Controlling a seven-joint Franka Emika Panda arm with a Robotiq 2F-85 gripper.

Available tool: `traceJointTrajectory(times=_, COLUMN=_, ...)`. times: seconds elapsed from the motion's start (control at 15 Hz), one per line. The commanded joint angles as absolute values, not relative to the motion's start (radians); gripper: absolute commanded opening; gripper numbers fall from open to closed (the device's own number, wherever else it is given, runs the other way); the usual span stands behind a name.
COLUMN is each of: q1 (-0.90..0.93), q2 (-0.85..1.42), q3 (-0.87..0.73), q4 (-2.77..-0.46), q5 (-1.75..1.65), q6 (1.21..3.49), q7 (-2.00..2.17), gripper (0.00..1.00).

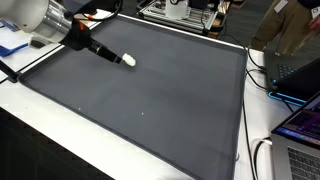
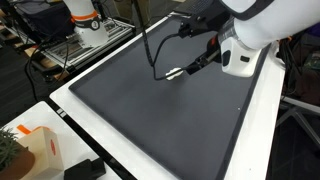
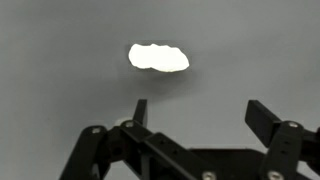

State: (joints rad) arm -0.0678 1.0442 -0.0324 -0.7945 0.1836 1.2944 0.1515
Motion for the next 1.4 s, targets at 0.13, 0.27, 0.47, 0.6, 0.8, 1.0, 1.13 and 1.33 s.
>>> traceJointTrajectory(times=0.13, q1=-0.069, q2=0.812, q3=-0.053, q4=-1.112, q5=0.163, q6=1.407, q7=0.09, gripper=1.0)
traceJointTrajectory(times=0.27, q1=-0.074, q2=0.885, q3=-0.046, q4=-0.991, q5=0.173, q6=1.363, q7=0.112, gripper=1.0)
traceJointTrajectory(times=0.47, q1=-0.079, q2=0.847, q3=-0.038, q4=-1.042, q5=0.167, q6=1.372, q7=0.11, gripper=1.0)
traceJointTrajectory(times=0.6, q1=-0.064, q2=0.809, q3=-0.057, q4=-1.14, q5=0.151, q6=1.461, q7=0.093, gripper=1.0)
traceJointTrajectory(times=0.8, q1=-0.057, q2=0.727, q3=-0.057, q4=-1.311, q5=0.099, q6=1.626, q7=0.043, gripper=1.0)
traceJointTrajectory(times=1.0, q1=-0.056, q2=0.661, q3=-0.047, q4=-1.448, q5=0.076, q6=1.776, q7=0.022, gripper=1.0)
traceJointTrajectory(times=1.13, q1=-0.062, q2=0.604, q3=-0.032, q4=-1.538, q5=0.09, q6=1.871, q7=-0.012, gripper=1.0)
traceJointTrajectory(times=1.33, q1=-0.07, q2=0.513, q3=-0.014, q4=-1.674, q5=0.119, q6=1.959, q7=-0.032, gripper=1.0)
